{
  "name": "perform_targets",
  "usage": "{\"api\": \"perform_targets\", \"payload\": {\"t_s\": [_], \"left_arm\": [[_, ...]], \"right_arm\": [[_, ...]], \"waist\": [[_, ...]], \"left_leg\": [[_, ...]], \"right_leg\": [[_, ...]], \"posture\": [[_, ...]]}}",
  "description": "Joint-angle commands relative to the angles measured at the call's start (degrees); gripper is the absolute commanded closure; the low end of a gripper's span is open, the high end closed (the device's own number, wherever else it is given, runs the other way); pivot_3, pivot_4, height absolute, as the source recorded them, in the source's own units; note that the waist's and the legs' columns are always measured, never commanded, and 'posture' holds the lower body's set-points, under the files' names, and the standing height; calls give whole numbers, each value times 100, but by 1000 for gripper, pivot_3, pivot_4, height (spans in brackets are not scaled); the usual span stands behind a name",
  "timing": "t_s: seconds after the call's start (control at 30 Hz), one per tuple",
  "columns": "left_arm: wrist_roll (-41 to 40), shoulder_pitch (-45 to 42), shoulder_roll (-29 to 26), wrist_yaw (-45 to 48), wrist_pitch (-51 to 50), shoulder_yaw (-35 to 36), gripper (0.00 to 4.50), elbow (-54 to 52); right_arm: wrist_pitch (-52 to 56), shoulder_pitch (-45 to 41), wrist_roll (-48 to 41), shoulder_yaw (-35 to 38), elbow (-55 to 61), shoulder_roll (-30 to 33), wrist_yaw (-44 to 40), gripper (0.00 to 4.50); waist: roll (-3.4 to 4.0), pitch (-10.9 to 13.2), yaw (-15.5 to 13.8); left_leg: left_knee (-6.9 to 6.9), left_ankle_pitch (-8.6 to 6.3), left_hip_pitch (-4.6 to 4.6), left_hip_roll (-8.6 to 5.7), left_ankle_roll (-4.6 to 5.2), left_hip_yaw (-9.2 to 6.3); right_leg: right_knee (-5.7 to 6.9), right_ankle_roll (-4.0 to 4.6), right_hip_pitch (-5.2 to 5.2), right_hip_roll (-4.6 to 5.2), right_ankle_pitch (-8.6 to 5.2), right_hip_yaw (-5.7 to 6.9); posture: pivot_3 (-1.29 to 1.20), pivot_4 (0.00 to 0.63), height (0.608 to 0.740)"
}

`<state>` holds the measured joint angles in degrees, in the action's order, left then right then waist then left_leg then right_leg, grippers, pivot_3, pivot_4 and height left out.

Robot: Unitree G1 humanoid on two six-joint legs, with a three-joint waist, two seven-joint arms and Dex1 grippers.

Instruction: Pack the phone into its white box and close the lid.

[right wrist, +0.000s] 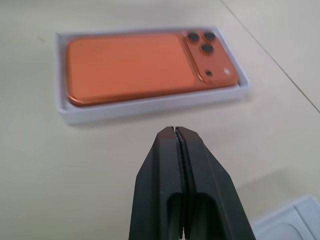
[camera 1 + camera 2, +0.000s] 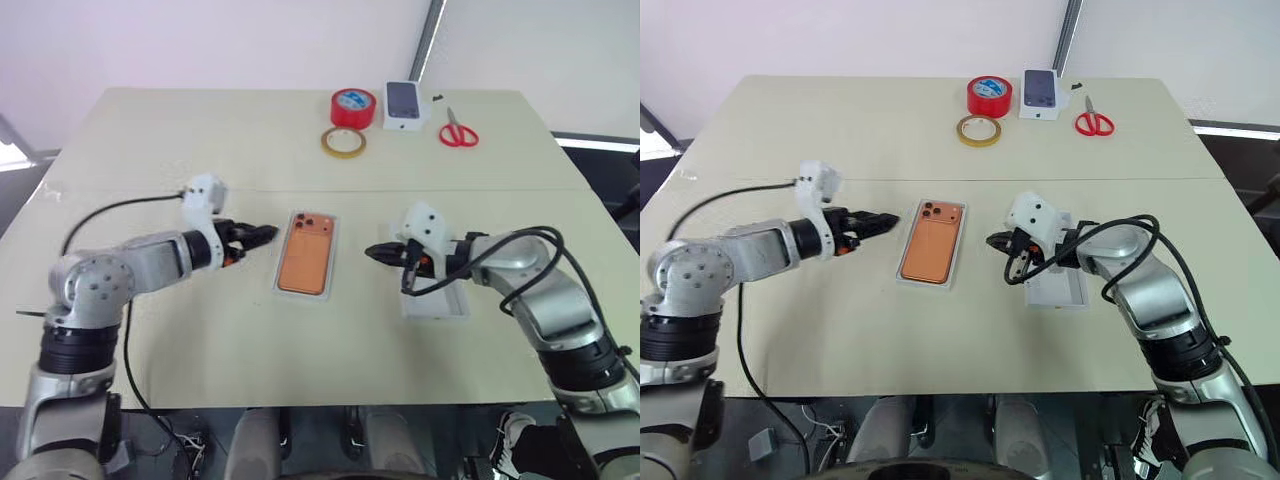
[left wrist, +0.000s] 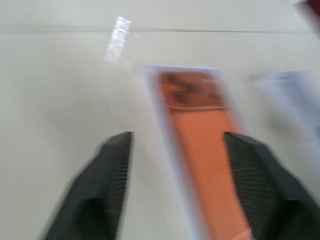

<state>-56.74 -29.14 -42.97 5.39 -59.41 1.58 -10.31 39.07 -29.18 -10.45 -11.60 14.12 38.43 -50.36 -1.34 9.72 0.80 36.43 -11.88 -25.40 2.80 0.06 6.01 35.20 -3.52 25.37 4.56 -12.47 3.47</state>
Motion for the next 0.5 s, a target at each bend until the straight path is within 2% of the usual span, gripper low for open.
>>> {"api": "perform_targets", "payload": {"t_s": [0.03,0.1,0.3,0.5], "left_arm": [[1118,-4,-191,615,609,-501,3502,-89],[1466,-45,-119,939,765,-728,4462,3],[2531,-377,251,1667,1051,-1554,4462,451],[3173,-648,685,2228,1043,-2017,4462,749]], "right_arm": [[508,-511,194,-164,-265,-276,385,4500],[647,-696,325,-363,-401,-406,494,4500],[548,-1115,1149,-1192,-927,-734,997,4500],[268,-1238,1523,-1519,-1280,-931,1009,4500]], "waist": [[2,1,-11],[2,1,-38],[1,1,-31],[1,1,-15]], "left_leg": [[-3,0,-1,3,0,0],[-6,-7,-6,2,-14,2],[-7,-4,-20,-4,3,7],[-3,0,-18,-2,8,9]], "right_leg": [[0,0,2,2,0,0],[-2,1,5,11,0,-1],[-12,0,12,22,0,-1],[-2,-4,11,6,1,0]], "posture": [[0,150,740],[0,150,740],[0,150,740],[0,150,740]]}}
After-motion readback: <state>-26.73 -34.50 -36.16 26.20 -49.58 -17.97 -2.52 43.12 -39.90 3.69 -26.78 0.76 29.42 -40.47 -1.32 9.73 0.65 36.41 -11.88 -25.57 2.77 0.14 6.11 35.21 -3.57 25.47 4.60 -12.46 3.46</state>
